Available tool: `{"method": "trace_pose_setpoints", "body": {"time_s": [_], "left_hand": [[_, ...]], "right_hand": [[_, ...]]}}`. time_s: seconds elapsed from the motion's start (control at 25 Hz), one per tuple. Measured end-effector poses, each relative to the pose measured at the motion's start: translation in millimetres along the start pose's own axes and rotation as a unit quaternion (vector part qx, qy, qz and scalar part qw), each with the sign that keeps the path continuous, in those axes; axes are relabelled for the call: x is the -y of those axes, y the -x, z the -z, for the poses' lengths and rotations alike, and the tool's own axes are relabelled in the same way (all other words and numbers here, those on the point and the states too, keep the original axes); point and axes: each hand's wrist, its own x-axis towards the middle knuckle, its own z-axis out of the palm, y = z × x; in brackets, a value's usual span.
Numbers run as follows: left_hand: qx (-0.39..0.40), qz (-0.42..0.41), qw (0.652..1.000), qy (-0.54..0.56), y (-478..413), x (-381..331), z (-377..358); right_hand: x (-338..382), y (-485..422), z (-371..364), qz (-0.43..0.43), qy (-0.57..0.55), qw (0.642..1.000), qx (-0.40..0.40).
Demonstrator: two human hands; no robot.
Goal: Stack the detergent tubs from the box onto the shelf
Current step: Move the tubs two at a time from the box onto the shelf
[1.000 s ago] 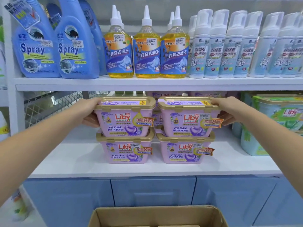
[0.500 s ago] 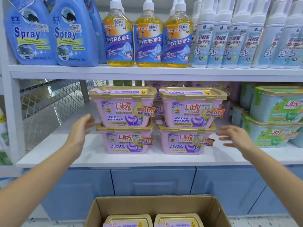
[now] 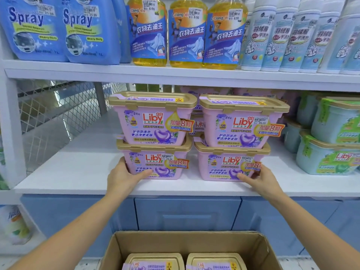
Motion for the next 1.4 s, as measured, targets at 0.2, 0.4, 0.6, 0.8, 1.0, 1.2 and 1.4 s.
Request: {"method": "trace_pose_setpoints", "body": {"time_s": [0.2,0.4,0.6,0.8,1.0,1.2,1.4], "left_hand": [[-0.029,-0.025,0.999,-0.038,-8.2,9.4,5.1],[-0.027,-0.013,0.999,-0.040,-35.2,32.4,37.8],[-0.017,-0.001,0.999,-0.032,-78.4,70.7,84.8],[-0.020,-0.001,1.000,-0.003,-131.2,101.0,115.6],[-0.028,0.004,0.999,0.040,-187.8,122.4,126.5],[-0.057,-0.017,0.998,0.032,-233.6,138.8,124.3],[-0.056,-0.032,0.998,0.023,-259.2,145.7,124.8]], "right_hand": [[7.7,0.8,-12.9,0.001,0.007,1.000,-0.020],[30.2,-2.1,-54.6,0.012,0.021,1.000,-0.018],[60.6,-17.8,-114.0,0.036,0.019,0.999,-0.005],[94.6,-40.0,-174.5,0.068,0.007,0.998,-0.010],[115.3,-78.1,-217.1,0.071,0.019,0.997,-0.022],[129.0,-107.4,-245.9,0.076,0.022,0.996,-0.031],[139.8,-133.8,-257.5,0.053,0.062,0.997,-0.006]]}}
